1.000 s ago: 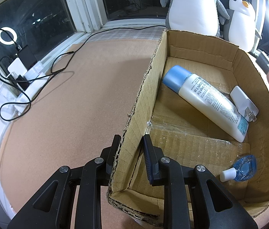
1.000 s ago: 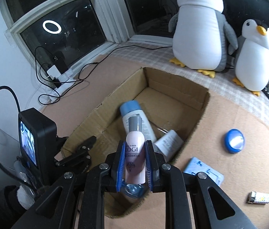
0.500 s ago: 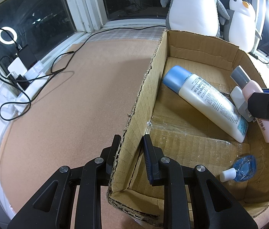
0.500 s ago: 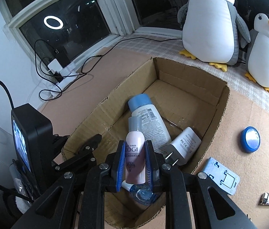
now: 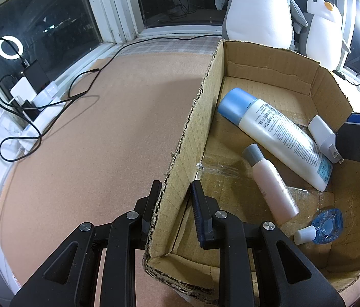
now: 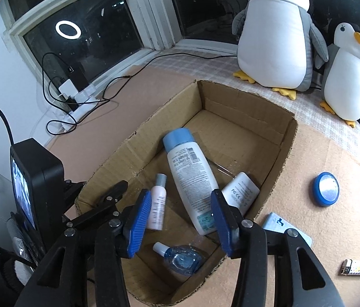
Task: Organize rigid objects
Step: 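Carry the pink lotion bottle into the box and open the right gripper, then move the right gripper to the blue round tin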
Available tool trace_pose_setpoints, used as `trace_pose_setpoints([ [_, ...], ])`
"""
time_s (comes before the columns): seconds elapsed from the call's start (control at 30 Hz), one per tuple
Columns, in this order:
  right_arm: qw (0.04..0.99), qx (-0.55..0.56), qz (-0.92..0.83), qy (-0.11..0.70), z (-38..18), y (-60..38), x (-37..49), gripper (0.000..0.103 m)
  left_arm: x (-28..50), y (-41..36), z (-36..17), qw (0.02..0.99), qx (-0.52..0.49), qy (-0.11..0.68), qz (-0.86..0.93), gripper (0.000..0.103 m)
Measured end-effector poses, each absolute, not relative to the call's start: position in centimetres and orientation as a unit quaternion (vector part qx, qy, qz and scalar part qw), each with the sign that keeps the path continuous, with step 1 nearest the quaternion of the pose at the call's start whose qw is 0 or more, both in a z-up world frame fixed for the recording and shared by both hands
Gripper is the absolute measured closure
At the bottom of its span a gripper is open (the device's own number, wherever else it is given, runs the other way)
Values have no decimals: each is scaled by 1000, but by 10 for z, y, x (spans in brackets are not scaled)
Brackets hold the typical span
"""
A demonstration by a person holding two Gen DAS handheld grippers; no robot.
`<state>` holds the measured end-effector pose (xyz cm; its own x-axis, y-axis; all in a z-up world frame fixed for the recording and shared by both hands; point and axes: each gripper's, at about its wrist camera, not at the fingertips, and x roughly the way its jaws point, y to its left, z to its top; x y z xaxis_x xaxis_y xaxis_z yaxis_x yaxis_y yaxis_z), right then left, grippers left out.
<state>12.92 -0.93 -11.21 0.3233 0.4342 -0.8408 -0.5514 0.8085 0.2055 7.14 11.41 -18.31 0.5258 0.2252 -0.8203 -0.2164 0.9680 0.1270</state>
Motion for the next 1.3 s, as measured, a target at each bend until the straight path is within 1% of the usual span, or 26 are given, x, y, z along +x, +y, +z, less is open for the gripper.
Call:
trace_pose_setpoints([
  [0.1, 813, -58, 302, 495, -111, -13, 129, 52, 71, 114, -183, 873, 5, 470, 126, 81],
  [0.23, 815, -54, 297, 494, -110, -18, 130, 51, 71, 114, -183, 873, 5, 470, 126, 81],
  [0.3, 816, -52, 295, 494, -109, -21, 130, 48, 71, 115, -183, 874, 5, 470, 127, 81],
  [0.4, 820, -50, 289, 491, -107, -28, 130, 46, 72, 114, -183, 874, 4, 470, 127, 81],
  [0.97, 853, 0, 195, 484, -103, -113, 160, 46, 71, 115, -183, 874, 5, 470, 126, 81],
  [1.3, 843, 42, 136, 518, -128, -155, 194, 46, 71, 115, -183, 874, 4, 470, 126, 81],
])
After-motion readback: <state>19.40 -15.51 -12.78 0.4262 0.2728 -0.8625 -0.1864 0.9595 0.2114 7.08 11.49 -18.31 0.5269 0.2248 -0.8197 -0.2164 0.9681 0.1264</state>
